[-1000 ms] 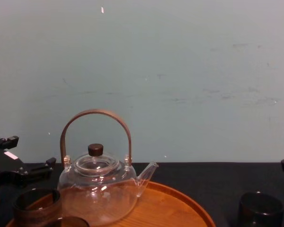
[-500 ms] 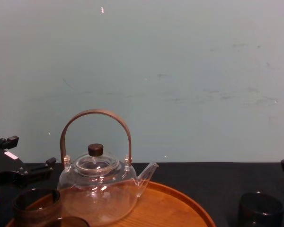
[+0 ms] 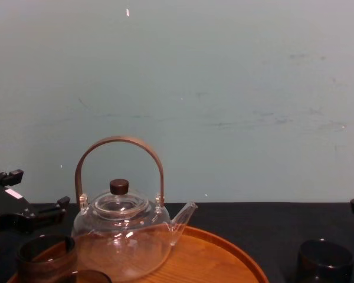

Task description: Pick up the glass from the table and place it on the tray.

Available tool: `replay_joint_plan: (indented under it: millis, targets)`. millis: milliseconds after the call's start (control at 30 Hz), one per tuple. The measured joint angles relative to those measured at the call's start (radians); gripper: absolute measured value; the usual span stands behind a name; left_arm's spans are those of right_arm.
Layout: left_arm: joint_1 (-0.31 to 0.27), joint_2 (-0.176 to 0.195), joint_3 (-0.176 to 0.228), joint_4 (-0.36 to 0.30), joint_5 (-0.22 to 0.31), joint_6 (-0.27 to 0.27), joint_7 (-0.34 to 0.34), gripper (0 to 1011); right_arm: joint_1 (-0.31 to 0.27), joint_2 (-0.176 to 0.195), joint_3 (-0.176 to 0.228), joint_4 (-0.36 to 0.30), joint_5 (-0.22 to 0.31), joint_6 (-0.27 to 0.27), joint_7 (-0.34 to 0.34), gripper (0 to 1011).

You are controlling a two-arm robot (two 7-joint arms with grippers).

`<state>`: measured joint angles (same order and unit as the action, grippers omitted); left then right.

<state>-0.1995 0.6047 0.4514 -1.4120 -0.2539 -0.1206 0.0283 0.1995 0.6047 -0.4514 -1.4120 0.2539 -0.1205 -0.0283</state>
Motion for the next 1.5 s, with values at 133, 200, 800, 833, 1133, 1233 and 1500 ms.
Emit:
replay_joint_plan:
  millis: [133,200,800,833,1133,1233,1500]
  targets:
    - [0.000,0.000,0.000,0.000,0.000,0.000,0.000,1001,0.000,0.000,0.000,0.000,0.000,0.000,0.000,1004]
    - [0.000,0.000,0.000,0.000,0.000,0.000,0.000,1001,0.000,0.000,0.000,0.000,0.000,0.000,0.000,1004]
    - [0.000,0.000,0.000,0.000,0.000,0.000,0.000,1001,-0.086,0.032,0.018,-0.122,0.000,0.052,0.070,1004]
    - [0.000,0.000,0.000,0.000,0.000,0.000,0.000,1002,-0.103,0.036,0.024,-0.140,0.003,0.058,0.071,1004]
    - [0.000,0.000,0.000,0.000,0.000,0.000,0.000,1001,-0.204,0.058,0.055,-0.251,0.014,0.102,0.066,1004]
    - [0.000,0.000,0.000,0.000,0.000,0.000,0.000,1001,-0.236,0.063,0.064,-0.282,0.017,0.117,0.059,1004]
    - [0.000,0.000,0.000,0.000,0.000,0.000,0.000,1001,-0.344,0.079,0.082,-0.391,0.019,0.150,0.050,1004]
